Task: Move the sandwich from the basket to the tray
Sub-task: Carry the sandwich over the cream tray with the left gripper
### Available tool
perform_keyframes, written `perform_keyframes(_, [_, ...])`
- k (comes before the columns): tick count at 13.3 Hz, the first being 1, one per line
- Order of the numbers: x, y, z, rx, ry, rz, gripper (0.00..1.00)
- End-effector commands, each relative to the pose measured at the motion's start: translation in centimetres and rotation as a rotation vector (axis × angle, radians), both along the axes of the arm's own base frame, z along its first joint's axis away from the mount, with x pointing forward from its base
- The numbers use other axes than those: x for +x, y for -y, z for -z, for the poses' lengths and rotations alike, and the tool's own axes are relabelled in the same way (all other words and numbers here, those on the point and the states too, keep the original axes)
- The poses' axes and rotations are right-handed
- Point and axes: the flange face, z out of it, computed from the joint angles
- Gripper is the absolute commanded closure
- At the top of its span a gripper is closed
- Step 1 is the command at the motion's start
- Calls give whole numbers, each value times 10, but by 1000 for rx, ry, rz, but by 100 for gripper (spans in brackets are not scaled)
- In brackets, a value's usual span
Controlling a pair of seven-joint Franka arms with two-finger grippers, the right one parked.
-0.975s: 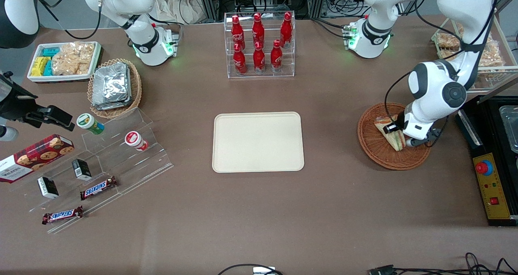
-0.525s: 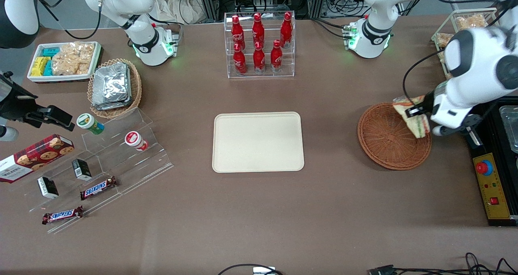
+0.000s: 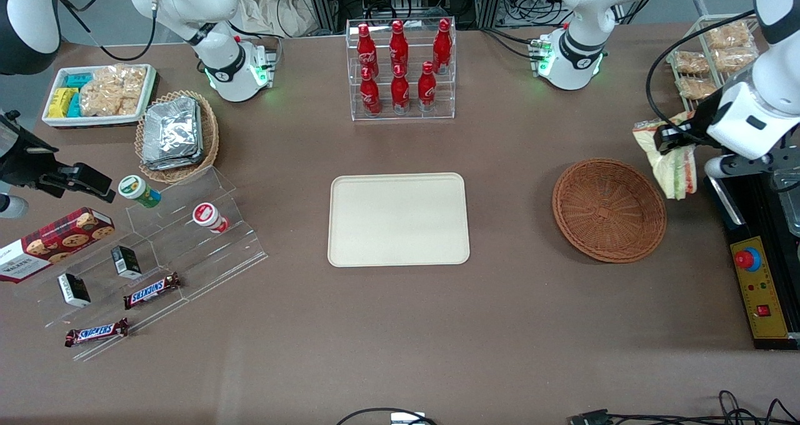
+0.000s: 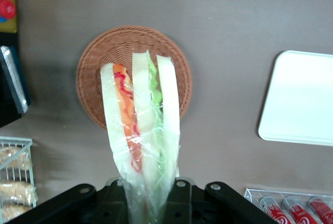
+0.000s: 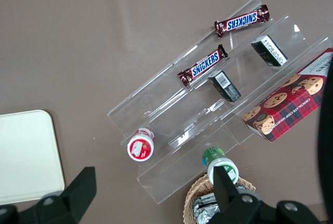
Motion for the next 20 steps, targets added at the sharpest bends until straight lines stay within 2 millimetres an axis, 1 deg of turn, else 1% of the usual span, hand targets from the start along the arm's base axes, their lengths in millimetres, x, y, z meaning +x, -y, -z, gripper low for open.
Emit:
perform_keyframes(1, [1, 61, 0, -3, -15, 109, 82])
perform_keyframes(3, [-3, 129, 4, -15, -25, 102, 82])
perform_keyframes(5, [-9, 183, 10, -28, -37, 89, 82])
perform_keyframes(6, [-14, 210, 8, -29, -28, 96, 82])
perform_keyframes(7, [-17, 232, 8, -33, -24, 95, 82])
perform_keyframes(8, [-18, 248, 11, -34, -26, 93, 82])
perform_keyframes(9, [-25, 264, 12, -29, -19, 93, 82])
perform_keyframes(10, [-36, 285, 19, -14, -22, 106, 81])
perform_keyframes(11, [-45, 302, 25, 14, -8, 126, 81])
perform_keyframes(12, [-44, 312, 38, 17, 13, 141, 81])
perform_keyframes(15, [-49, 325, 101, 11, 35, 171, 81])
perform_keyframes(16, [-51, 327, 126, 24, 63, 187, 81])
perform_keyframes(17, [-49, 327, 150, 19, 73, 191, 81])
perform_keyframes(18, [-41, 324, 174, 2, 68, 174, 81])
perform_keyframes(20, [-33, 317, 229, -14, 66, 179, 81])
